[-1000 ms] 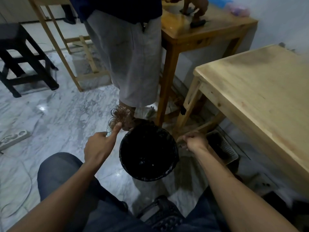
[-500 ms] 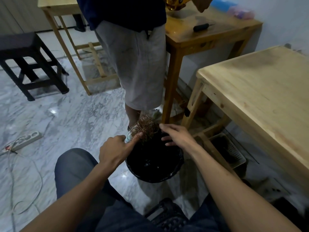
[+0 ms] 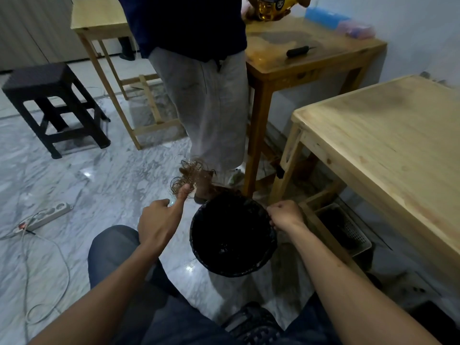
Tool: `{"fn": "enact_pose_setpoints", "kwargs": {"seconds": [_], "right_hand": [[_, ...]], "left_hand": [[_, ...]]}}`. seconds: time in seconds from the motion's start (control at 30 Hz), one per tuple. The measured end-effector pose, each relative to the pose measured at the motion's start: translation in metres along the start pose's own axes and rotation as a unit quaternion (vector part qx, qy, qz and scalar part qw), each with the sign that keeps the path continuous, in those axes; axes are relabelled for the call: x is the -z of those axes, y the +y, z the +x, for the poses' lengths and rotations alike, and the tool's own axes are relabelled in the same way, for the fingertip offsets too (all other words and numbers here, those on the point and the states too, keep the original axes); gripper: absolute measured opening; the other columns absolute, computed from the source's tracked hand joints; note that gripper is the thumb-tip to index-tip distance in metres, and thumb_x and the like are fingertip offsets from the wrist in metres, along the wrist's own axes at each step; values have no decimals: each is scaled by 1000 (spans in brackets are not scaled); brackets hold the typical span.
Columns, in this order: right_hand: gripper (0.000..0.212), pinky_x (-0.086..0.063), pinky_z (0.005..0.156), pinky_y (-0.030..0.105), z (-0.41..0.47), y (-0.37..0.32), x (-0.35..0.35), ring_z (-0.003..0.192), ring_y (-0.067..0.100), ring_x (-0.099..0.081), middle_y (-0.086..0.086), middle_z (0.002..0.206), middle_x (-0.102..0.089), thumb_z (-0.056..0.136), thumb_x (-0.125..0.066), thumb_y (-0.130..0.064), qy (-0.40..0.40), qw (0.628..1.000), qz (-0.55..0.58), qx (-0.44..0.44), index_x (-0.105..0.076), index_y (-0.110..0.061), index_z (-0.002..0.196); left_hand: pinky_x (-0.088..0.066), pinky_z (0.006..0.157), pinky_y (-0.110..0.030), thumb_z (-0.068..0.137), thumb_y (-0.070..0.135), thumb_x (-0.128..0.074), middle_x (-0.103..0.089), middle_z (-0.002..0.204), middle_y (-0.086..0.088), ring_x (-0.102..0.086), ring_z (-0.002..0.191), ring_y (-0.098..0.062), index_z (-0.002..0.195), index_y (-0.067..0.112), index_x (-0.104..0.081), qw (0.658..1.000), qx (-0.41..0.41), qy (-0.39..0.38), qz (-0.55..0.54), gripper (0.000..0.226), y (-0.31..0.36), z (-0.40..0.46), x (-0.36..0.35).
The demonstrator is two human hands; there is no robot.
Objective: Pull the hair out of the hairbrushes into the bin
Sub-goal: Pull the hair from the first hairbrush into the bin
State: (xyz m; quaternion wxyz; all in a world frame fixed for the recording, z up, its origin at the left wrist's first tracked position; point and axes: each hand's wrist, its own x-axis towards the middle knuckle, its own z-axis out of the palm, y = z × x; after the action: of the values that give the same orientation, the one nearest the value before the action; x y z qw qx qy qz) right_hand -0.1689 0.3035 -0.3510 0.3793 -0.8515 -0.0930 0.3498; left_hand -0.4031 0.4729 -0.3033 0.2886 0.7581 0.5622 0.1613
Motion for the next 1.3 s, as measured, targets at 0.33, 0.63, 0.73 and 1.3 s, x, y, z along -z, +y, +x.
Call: {"fn": "enact_pose_setpoints", "kwargs": {"seconds": [0.33,0.63,0.73,1.3], "right_hand": [[15,-58,74,38,2,24,-8,85,26,-68,7,96,-70,97,-56,-25,38,970,-241,-8,-67,-15,96],[27,-58,75,37,-10,-8,-13,96,27,-65,12,117,-68,95,-55,-16,-92,980,-179,16,-66,-9,119],[68,-57,72,29,-17,-29,-19,109,19,-55,3,148,-48,88,-61,-4,-157,985,10,71,-47,-27,151],[16,-56,59,22,-7,5,-44,60,11,-61,7,76,-72,97,-68,-12,-54,990,121,40,-77,-1,105]], "left_hand": [[-28,51,-32,76,90,-39,-55,52,-12,-40,42,-28,56,8,-20,996,-6,50,-69,87,13,-3,13],[-28,48,-34,78,89,-38,-28,48,-10,-28,45,-19,58,14,-21,997,-74,28,-6,80,13,-4,4],[-24,48,-32,79,89,-37,-22,47,-1,-24,44,-17,58,14,-21,994,-104,15,21,79,17,-6,-1],[-21,49,-35,79,89,-39,-21,53,-4,-23,49,-19,60,15,-18,995,-68,58,-52,78,30,7,16]]}}
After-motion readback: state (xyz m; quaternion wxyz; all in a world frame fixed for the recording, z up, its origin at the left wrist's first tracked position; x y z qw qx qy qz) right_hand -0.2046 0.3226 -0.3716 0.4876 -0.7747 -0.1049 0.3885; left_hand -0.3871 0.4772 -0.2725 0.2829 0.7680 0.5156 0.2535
